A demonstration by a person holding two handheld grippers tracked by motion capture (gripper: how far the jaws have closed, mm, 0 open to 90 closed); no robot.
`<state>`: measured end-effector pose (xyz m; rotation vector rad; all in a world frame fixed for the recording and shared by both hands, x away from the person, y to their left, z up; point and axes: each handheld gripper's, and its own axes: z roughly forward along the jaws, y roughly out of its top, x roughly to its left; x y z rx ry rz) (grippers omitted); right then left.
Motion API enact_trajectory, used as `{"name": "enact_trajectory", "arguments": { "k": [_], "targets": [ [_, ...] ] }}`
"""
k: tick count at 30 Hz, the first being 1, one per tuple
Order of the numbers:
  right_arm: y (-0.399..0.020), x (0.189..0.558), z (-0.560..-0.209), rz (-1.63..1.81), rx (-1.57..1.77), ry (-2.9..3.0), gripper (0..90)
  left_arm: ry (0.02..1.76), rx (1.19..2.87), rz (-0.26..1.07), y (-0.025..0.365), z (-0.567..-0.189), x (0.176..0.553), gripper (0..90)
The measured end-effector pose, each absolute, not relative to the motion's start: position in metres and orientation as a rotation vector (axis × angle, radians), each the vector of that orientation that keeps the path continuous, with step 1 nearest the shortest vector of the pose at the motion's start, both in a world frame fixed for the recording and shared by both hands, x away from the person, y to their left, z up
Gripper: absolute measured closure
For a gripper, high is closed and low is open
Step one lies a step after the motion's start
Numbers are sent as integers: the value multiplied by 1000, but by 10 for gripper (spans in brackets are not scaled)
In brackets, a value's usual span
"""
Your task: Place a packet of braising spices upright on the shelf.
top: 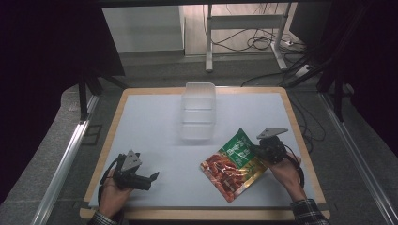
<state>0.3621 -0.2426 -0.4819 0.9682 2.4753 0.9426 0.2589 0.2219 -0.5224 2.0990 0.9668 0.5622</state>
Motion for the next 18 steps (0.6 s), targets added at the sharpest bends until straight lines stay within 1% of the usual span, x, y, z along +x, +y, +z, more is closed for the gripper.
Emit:
{"name": "enact_trajectory", "arguments": {
  "k": [7,14,18],
  "targets": [
    [-245,355,-465,1027,968,2448,888,970,2082,564,223,-522,259,0],
    [-240,347,-452,1051,936,2419,888,970,2061,564,225,-520,258,0],
    [-238,343,-439,1122,952,2413,888,972,2055,563,225,-520,258,0]
  ]
}}
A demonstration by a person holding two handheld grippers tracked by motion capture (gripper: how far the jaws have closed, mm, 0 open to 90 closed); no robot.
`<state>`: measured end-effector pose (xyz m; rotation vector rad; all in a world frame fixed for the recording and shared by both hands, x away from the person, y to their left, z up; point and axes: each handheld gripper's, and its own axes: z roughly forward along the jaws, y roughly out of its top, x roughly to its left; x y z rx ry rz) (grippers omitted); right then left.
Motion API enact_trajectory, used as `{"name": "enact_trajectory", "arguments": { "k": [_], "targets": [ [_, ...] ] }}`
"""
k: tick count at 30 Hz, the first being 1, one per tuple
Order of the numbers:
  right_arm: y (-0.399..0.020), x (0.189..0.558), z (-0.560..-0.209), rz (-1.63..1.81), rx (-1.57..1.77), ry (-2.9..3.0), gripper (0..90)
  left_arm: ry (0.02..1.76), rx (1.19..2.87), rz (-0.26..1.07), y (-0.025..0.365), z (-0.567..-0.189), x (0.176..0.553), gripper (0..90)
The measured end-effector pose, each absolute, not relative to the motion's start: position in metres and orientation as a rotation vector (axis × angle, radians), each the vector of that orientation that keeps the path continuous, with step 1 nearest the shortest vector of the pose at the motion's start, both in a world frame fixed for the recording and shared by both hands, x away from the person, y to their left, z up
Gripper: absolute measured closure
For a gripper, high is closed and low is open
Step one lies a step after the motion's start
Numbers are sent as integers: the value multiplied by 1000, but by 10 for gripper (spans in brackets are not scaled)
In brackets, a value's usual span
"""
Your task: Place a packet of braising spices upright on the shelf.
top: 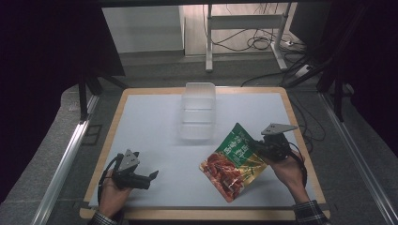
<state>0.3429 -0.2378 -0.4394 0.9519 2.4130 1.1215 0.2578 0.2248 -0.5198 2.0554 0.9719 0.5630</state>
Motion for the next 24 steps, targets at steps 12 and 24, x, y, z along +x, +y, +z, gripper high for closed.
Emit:
{"name": "enact_trajectory", "arguments": {
  "k": [12,24],
  "targets": [
    [-220,336,-397,1258,878,2472,889,965,2052,562,224,-519,258,0],
    [-197,327,-362,1339,753,2504,890,960,2057,561,223,-519,258,0]
  ]
}}
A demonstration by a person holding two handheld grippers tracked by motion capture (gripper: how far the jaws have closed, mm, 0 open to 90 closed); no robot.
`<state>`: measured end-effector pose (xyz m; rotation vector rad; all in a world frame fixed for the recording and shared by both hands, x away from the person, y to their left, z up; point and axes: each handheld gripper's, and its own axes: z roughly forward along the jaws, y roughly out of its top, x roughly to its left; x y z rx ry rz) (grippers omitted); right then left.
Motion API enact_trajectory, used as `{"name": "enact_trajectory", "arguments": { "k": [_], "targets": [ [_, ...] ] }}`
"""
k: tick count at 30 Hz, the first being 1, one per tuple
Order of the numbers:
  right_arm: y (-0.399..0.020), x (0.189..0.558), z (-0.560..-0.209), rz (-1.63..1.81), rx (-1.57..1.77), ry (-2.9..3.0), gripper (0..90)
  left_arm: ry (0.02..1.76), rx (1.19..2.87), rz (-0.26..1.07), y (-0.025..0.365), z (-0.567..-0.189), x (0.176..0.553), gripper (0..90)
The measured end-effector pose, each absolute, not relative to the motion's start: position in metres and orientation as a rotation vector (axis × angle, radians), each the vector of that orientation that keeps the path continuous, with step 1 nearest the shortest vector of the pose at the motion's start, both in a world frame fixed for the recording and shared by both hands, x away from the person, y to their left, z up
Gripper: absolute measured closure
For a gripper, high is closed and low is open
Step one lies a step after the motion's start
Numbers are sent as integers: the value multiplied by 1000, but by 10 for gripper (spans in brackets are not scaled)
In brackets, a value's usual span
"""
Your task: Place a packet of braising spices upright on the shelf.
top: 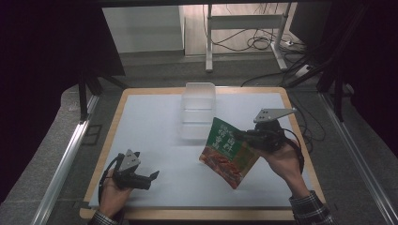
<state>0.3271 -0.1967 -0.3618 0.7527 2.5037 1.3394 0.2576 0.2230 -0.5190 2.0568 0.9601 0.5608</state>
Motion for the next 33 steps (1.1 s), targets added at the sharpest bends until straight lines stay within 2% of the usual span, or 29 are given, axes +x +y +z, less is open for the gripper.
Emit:
{"name": "enact_trajectory", "arguments": {
  "k": [33],
  "targets": [
    [-193,350,-300,1338,719,2466,891,950,2050,559,222,-518,259,0]
  ]
}}
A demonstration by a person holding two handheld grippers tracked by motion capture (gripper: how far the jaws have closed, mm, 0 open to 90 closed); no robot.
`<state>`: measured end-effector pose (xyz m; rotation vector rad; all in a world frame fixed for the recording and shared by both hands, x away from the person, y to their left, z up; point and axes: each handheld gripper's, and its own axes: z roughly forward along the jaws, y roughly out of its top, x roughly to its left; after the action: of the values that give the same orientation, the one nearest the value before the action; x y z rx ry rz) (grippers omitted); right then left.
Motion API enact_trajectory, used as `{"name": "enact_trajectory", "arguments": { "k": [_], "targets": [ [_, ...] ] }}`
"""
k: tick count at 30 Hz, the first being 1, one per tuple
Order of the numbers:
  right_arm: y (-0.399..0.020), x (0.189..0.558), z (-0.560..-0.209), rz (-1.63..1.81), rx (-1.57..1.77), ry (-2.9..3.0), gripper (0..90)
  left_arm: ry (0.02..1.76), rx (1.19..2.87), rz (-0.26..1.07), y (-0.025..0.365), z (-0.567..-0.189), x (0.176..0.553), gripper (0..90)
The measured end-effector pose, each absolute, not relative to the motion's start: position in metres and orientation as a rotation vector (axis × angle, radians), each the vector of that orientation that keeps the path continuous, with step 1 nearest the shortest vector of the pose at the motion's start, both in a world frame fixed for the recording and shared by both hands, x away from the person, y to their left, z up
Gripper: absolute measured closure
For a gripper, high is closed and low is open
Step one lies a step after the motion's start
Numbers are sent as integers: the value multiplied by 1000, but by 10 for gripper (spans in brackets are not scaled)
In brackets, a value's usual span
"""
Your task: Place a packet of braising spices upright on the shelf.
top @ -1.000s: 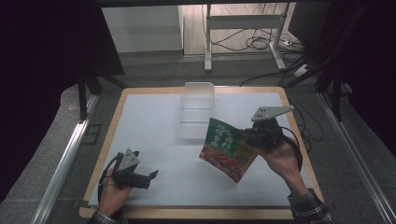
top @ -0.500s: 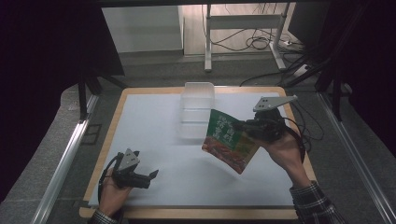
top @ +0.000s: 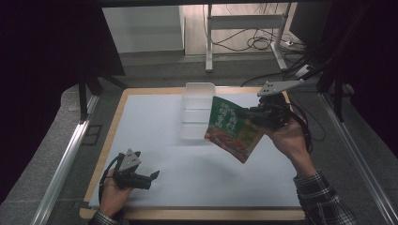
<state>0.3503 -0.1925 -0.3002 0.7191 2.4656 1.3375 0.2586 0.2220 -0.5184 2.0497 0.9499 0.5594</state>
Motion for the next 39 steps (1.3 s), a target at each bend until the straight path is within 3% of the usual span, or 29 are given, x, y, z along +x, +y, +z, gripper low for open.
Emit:
{"name": "enact_trajectory", "arguments": {
  "k": [15,39],
  "targets": [
    [-182,380,-272,1344,708,2390,891,945,2039,542,223,-518,259,0],
    [-137,437,-263,1383,705,2337,891,946,2041,542,223,-517,259,0]
  ]
}}
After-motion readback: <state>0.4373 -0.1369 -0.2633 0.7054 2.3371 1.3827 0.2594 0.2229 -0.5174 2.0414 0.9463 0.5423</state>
